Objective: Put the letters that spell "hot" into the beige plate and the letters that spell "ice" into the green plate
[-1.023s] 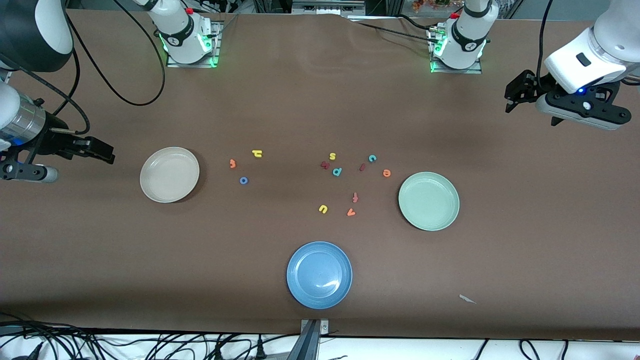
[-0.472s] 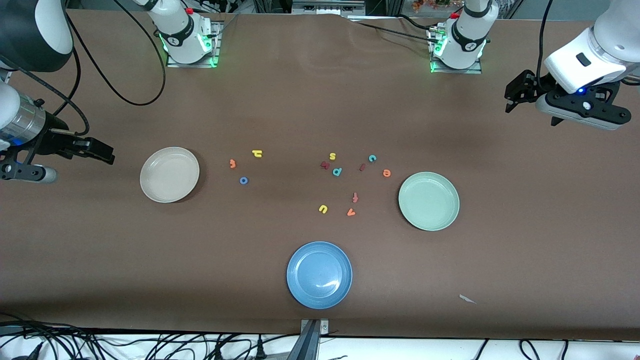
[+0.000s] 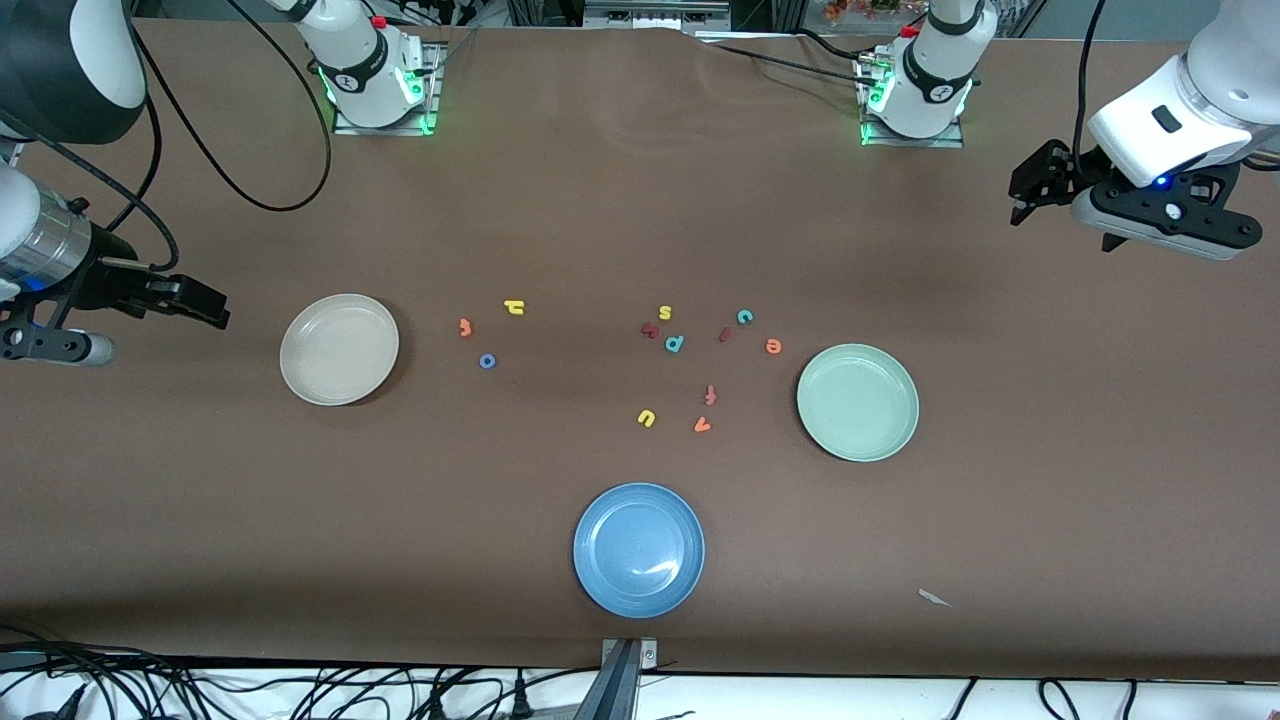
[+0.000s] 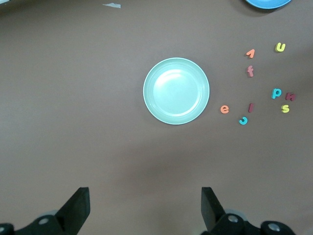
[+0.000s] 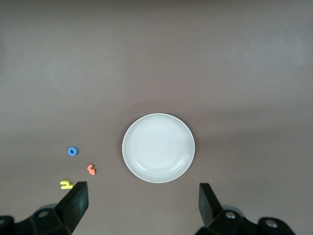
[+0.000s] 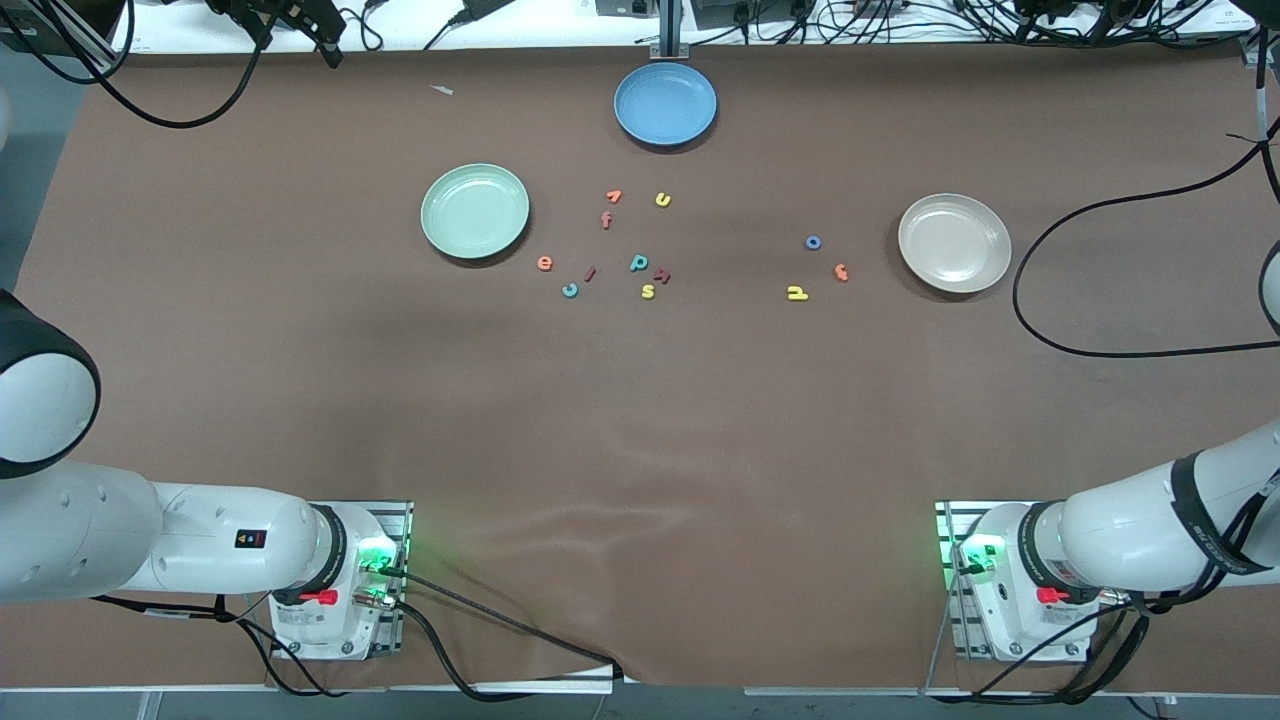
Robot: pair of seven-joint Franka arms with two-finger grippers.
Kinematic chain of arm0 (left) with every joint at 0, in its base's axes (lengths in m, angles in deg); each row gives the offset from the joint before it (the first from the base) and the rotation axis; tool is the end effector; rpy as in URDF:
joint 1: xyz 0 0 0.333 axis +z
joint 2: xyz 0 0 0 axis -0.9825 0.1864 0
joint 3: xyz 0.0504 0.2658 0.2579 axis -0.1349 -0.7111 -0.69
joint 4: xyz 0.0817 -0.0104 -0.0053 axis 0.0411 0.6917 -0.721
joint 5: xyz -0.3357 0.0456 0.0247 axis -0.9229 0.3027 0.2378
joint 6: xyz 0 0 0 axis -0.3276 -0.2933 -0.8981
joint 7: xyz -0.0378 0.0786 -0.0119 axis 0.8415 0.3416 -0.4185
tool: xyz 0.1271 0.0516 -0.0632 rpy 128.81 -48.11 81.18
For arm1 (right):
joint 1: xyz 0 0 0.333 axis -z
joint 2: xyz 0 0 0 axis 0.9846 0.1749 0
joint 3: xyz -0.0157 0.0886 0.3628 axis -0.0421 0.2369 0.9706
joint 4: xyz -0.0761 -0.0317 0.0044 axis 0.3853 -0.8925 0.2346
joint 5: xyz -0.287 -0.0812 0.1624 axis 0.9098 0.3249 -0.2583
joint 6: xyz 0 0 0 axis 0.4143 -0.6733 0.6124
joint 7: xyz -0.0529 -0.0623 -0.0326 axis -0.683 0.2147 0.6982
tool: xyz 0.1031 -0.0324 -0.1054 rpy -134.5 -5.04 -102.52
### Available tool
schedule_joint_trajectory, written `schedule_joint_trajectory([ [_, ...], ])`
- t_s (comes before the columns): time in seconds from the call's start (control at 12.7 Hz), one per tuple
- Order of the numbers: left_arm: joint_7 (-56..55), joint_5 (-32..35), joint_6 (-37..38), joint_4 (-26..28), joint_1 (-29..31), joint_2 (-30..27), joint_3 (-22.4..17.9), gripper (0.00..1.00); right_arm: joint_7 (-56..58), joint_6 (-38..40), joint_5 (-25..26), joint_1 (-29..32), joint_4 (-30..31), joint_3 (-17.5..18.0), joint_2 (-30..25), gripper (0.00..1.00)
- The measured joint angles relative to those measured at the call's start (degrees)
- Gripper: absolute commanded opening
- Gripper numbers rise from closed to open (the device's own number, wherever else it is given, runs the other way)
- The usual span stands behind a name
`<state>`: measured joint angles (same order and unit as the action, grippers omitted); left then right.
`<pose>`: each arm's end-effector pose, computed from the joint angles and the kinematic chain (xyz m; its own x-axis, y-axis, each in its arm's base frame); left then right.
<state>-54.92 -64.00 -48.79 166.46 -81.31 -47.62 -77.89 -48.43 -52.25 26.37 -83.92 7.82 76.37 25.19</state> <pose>0.4811 -0.0765 0.6373 0.9519 -0.3045 -0.0326 -0.3049 -0.9524 -0.0056 0.5737 0.0308 0.5727 0.9926 -0.1185 -0.0245 -0.1179 -0.9927 0.0260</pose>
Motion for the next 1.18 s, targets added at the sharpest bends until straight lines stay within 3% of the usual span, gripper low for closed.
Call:
schedule_joint_trajectory([
  [1.18,0.0,0.0,0.0,0.0,0.0,0.0,0.1,1.0,-0.3,0.0,0.0,-0.8,0.0,0.0,0.5,1.0],
])
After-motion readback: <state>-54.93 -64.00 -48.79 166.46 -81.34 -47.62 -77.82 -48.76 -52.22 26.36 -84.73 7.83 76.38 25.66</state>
